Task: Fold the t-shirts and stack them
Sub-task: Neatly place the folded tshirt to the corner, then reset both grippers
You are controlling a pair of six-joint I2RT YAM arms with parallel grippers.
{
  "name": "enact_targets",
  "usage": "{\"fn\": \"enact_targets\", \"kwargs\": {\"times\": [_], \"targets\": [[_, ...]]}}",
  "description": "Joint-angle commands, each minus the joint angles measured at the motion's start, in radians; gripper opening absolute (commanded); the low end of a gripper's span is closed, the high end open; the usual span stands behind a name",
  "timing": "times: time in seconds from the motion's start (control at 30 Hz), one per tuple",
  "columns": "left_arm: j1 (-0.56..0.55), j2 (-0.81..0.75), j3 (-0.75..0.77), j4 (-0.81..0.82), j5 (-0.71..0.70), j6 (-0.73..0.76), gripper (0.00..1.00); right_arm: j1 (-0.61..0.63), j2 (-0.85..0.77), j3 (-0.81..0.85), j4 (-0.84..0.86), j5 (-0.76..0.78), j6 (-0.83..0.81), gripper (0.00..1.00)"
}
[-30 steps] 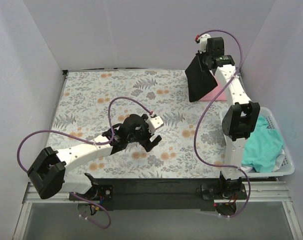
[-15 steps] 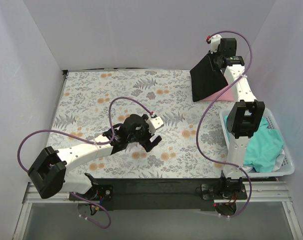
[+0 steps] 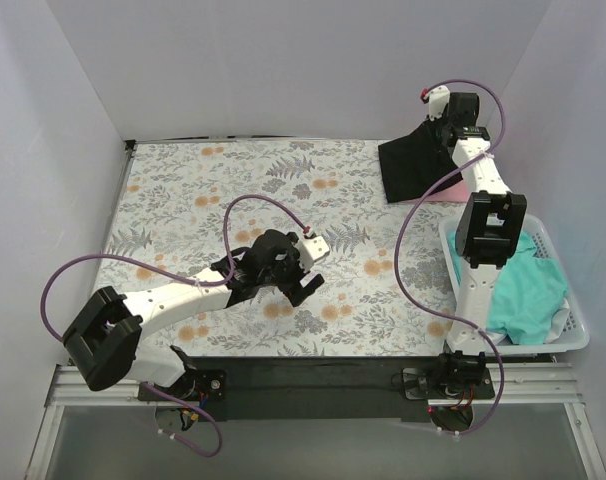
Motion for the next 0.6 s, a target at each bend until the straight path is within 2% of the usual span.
{"fn": "enact_targets", "kwargs": {"times": [0.0, 0.1, 0.13, 0.17, 0.23, 0.27, 0.3, 0.37, 0.57], "targets": [[0.002, -0.001, 0.038, -0.010, -0.013, 0.003, 0.87, -0.024, 0.012, -0.021, 0.122, 0.019, -0.038, 0.01], [0.002, 0.008, 0.045, -0.020, -0.019, 0.000, 0.87, -0.029, 0.031, -0.055, 0.163, 0.045, -0.072, 0.03], [0.002, 0.008, 0.048, -0.029, -0.019, -0.005, 0.87, -0.030, 0.035, -0.058, 0.176, 0.068, -0.085, 0.10], [0.002, 0.013, 0.061, -0.036, -0.019, -0.011, 0.87, -0.029, 0.047, -0.058, 0.179, 0.085, -0.096, 0.38], [0.011, 0.013, 0.080, -0.075, 0.000, -0.029, 0.87, -0.030, 0.049, -0.040, 0.180, 0.120, -0.104, 0.67], [0.019, 0.005, 0.097, -0.089, 0.016, -0.064, 0.88, -0.032, 0.032, -0.035, 0.179, 0.120, -0.099, 0.84], [0.045, 0.002, 0.126, -0.104, 0.074, -0.083, 0.87, -0.032, 0.017, -0.032, 0.179, 0.117, -0.095, 0.91], [0.078, -0.004, 0.162, -0.151, 0.137, -0.136, 0.87, -0.032, -0.046, -0.030, 0.176, 0.087, -0.092, 0.98], [0.262, -0.021, 0.292, -0.236, 0.299, -0.400, 0.87, -0.021, -0.227, -0.035, 0.052, -0.051, -0.035, 0.98]]}}
